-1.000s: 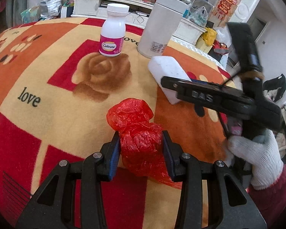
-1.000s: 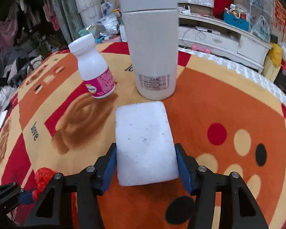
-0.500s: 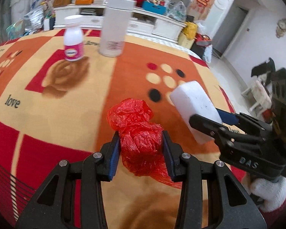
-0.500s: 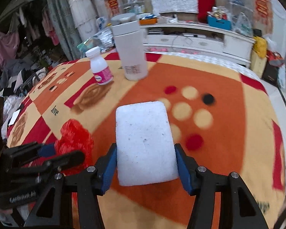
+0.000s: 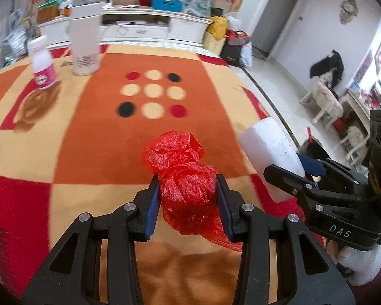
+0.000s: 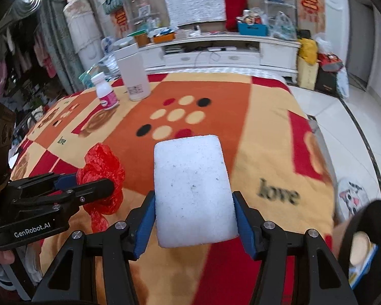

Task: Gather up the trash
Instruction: 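Carry the red bag and white sponge in both tools over the black bin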

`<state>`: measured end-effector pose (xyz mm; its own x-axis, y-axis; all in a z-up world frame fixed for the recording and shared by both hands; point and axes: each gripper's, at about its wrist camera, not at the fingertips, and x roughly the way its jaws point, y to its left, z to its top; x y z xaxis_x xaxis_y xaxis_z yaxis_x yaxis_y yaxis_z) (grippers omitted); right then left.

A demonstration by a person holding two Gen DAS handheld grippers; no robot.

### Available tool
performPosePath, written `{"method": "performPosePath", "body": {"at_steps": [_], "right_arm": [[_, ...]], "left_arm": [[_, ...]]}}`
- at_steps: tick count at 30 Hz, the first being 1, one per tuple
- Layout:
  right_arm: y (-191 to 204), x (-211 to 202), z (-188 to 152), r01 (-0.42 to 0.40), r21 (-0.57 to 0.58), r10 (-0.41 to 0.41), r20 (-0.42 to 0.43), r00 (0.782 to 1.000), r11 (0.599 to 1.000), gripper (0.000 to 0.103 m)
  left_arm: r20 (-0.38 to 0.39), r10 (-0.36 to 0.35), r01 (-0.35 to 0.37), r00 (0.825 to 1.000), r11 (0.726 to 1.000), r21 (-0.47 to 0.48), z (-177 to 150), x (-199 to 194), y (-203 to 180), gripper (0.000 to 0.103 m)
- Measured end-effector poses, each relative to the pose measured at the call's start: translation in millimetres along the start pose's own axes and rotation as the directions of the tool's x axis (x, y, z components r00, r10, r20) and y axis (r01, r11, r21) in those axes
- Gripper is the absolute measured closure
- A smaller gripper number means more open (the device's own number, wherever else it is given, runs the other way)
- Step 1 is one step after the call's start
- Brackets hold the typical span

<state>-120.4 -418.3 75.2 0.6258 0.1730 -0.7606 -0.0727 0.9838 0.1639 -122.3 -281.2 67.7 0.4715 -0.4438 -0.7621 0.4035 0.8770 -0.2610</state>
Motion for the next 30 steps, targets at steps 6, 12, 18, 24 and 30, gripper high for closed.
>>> {"method": "performPosePath", "body": {"at_steps": [6,12,18,24,30], "right_arm": [[-38.7,-30.8,-17.9,0.039,0.078,-0.042,0.029,0.999,0.996,0.047],[-86.4,-59.3,-32.9,0.102,0.161,-0.11,0.047,0.993,0.982,0.047],[-136.2,-83.4,-55.0,0.158,0.257,-0.175,0.042,0.984,0.953,0.047],[-175.7,-104.5,-75.3,0.204,0.334,-0.23,0.037,0.973,0.92,0.047],[-206.0,-117.1,-93.6,0.24,0.395,-0.272,0.024,0.962,0.887,0.046]], "left_arm": [[-0.011,-0.057,0.057,0.998,0.996,0.071,4.9,9.7,-48.6,0.064],[-0.03,-0.103,0.106,0.994,0.984,0.14,8.1,23.4,-96.4,0.064],[-0.054,-0.14,0.149,0.989,0.965,0.217,11.9,38.3,-143.6,0.064],[-0.072,-0.172,0.185,0.983,0.943,0.275,16.4,51.9,-183.7,0.064],[-0.089,-0.198,0.216,0.976,0.928,0.303,21.2,64.6,-209.7,0.064]]}}
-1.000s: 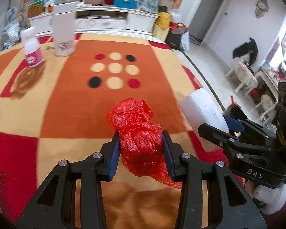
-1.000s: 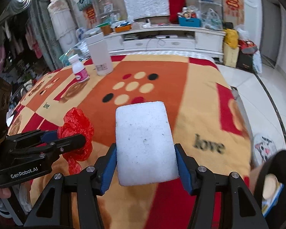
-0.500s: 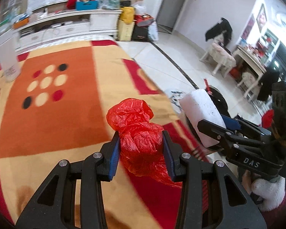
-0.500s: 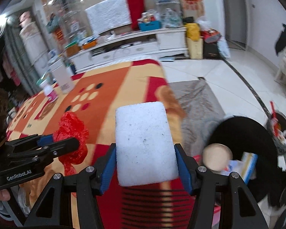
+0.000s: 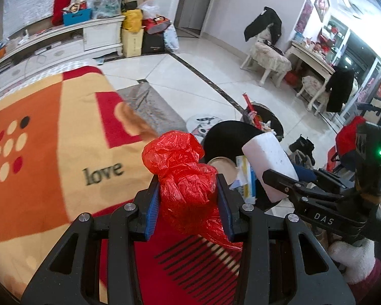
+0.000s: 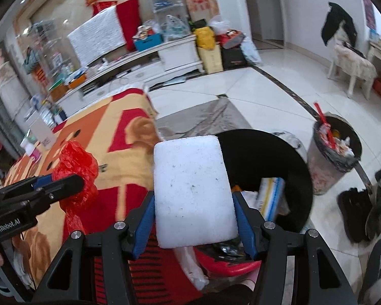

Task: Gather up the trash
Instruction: 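Carry the red bag and white sponge in both tools over the black bin, then open the left tool dropping the red bag while the right tool drops the sponge into the bin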

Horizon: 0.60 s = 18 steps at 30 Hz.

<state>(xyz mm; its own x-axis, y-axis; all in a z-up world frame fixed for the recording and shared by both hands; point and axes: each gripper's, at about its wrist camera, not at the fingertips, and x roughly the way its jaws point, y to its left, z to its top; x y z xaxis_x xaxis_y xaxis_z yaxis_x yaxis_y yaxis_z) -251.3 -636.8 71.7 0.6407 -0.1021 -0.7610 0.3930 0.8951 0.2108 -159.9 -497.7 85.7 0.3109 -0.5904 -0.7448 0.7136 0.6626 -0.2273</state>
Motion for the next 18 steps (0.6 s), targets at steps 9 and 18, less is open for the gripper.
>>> {"method": "performPosePath", "body": {"at_steps": [9,18], "right_arm": [[-37.6,2.7,-6.3,0.038,0.081,-0.037,-0.015,0.999,0.996,0.046],[-61.4,7.0,-5.3,0.07,0.137,-0.067,-0.025,0.997,0.988,0.046]], "left_arm": [[-0.017,-0.036,0.037,0.999,0.999,0.036,16.6,25.6,-24.4,0.064],[-0.023,-0.085,0.085,0.996,0.996,-0.002,38.2,50.6,-37.8,0.064]]}}
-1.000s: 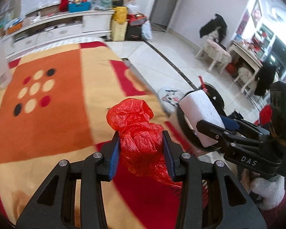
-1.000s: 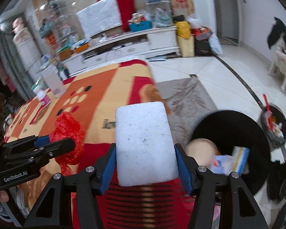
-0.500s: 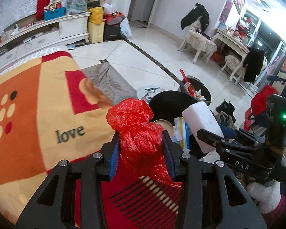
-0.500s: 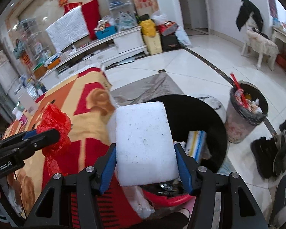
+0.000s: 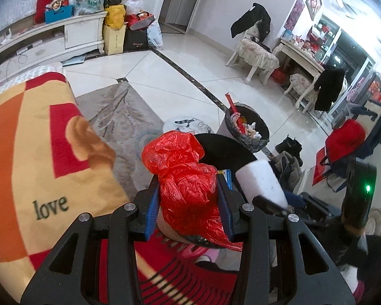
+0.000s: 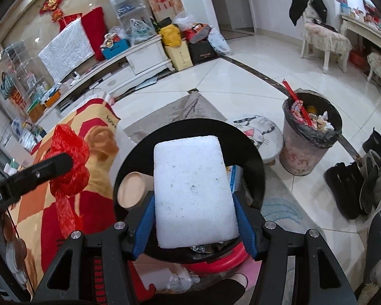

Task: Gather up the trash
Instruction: 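Open the left tool dropping the red bag while the right tool drops the sponge into the bin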

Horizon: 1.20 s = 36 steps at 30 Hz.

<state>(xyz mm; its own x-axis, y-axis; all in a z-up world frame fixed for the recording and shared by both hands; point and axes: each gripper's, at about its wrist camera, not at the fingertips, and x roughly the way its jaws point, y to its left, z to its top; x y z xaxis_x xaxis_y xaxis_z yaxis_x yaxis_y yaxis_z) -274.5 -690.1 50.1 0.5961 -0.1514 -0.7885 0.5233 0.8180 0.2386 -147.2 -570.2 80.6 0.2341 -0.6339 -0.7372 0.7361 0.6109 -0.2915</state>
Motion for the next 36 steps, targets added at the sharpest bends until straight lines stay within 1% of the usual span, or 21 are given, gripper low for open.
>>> {"method": "performPosePath", "body": {"at_steps": [3,8,11,12,13,14,15,16,22,25,28,29,32,36], "right_arm": [[-4.5,2.3,-1.4,0.001,0.009,-0.001,-0.007,1.0,1.0,0.045],[-13.6,7.6,-3.3,0.011,0.026,-0.011,-0.02,1.0,1.0,0.045],[-17.6,10.3,-2.4,0.003,0.05,-0.001,-0.029,1.0,0.999,0.044],[-18.8,11.0,-2.0,-0.003,0.06,0.005,-0.032,0.999,0.998,0.041],[-19.9,11.6,-2.0,-0.004,0.067,0.007,-0.033,0.999,0.998,0.028],[-20.1,11.0,-1.8,-0.005,0.071,0.008,-0.031,1.0,0.997,0.02],[-20.5,10.6,-2.0,-0.006,0.072,0.008,-0.028,1.0,0.997,0.019],[-20.4,10.3,-2.6,-0.005,0.071,0.007,-0.029,1.0,0.997,0.019],[-20.0,12.7,-8.3,-0.015,0.077,0.018,-0.043,0.999,0.997,0.019],[-13.6,13.7,-13.5,-0.022,0.066,0.025,-0.044,0.999,0.998,0.019],[-8.2,14.0,-17.0,0.007,0.045,-0.005,-0.036,0.999,0.999,0.019],[-6.9,13.7,-17.5,0.014,0.038,-0.013,-0.032,0.999,0.999,0.019],[-4.9,12.3,-18.7,0.022,0.037,-0.022,-0.022,1.0,0.999,0.019],[1.1,8.1,-16.0,0.045,0.024,-0.045,0.001,0.999,0.999,0.019]], "left_arm": [[-0.003,-0.015,0.015,1.0,1.0,-0.002,5.2,8.9,-3.3,0.064],[0.001,-0.034,0.034,0.999,0.999,0.024,9.8,21.1,-14.2,0.063],[0.01,-0.048,0.047,0.999,0.998,0.031,15.2,27.3,-21.2,0.058],[0.011,-0.051,0.051,0.999,0.998,0.032,15.8,28.4,-22.5,0.053],[0.013,-0.059,0.058,0.998,0.998,0.034,16.7,29.7,-22.9,0.046],[0.019,-0.075,0.074,0.997,0.996,0.041,17.3,31.6,-24.2,0.042],[0.022,-0.083,0.082,0.996,0.996,0.047,17.8,31.9,-24.2,0.038],[0.026,-0.088,0.086,0.996,0.995,0.055,18.0,32.5,-23.9,0.036],[0.02,-0.052,0.051,0.998,0.996,0.068,11.8,33.1,-18.6,0.036],[0.035,-0.021,0.019,0.999,0.998,0.064,7.9,28.4,-16.0,0.036],[0.058,0.008,-0.012,0.998,0.998,0.068,1.9,18.6,-11.9,0.036],[0.067,0.029,-0.034,0.997,0.997,0.068,-0.9,14.1,-11.2,0.036],[0.093,0.066,-0.073,0.993,0.995,0.072,-7.4,5.3,-7.7,0.036],[0.097,0.07,-0.076,0.993,0.995,0.061,-13.5,-4.6,-2.5,0.036]]}}
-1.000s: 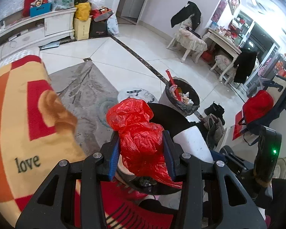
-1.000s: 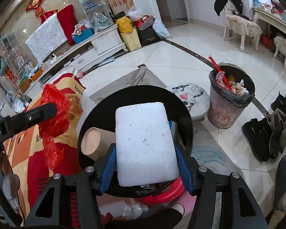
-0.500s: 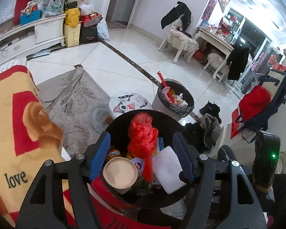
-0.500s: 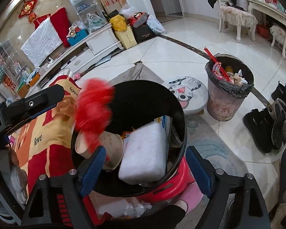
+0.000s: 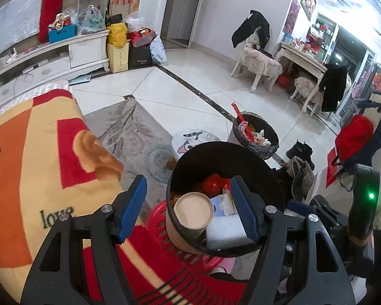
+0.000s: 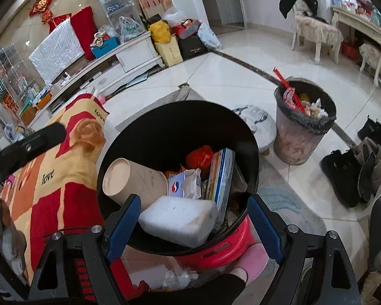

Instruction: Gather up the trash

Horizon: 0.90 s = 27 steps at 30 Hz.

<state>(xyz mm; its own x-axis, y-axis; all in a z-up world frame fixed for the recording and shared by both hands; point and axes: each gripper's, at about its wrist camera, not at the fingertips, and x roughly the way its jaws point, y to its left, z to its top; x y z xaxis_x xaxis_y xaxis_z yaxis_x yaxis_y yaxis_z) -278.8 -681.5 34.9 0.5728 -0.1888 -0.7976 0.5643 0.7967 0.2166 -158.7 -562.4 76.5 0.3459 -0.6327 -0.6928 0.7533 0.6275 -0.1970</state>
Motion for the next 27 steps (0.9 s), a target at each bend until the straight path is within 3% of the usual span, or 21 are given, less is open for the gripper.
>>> {"method": "performPosePath", "body": {"at_steps": [9,19,27], "right_arm": [[38.9,-36.4,3.3,-0.002,-0.099,0.013,0.11,0.994,0.995,0.019],[81.1,-86.6,-4.2,0.031,-0.151,0.01,0.263,0.965,0.988,0.019],[104.2,-114.3,-13.3,0.072,-0.174,-0.009,0.342,0.94,0.982,0.018]], "left_arm": [[0.072,0.067,-0.068,0.995,0.998,0.015,-7.0,-40.1,4.0,0.036],[0.158,0.13,-0.131,0.979,0.991,-0.001,-23.3,-92.4,20.9,0.036],[0.224,0.141,-0.138,0.964,0.99,-0.03,-37.2,-122.2,34.9,0.036]]}}
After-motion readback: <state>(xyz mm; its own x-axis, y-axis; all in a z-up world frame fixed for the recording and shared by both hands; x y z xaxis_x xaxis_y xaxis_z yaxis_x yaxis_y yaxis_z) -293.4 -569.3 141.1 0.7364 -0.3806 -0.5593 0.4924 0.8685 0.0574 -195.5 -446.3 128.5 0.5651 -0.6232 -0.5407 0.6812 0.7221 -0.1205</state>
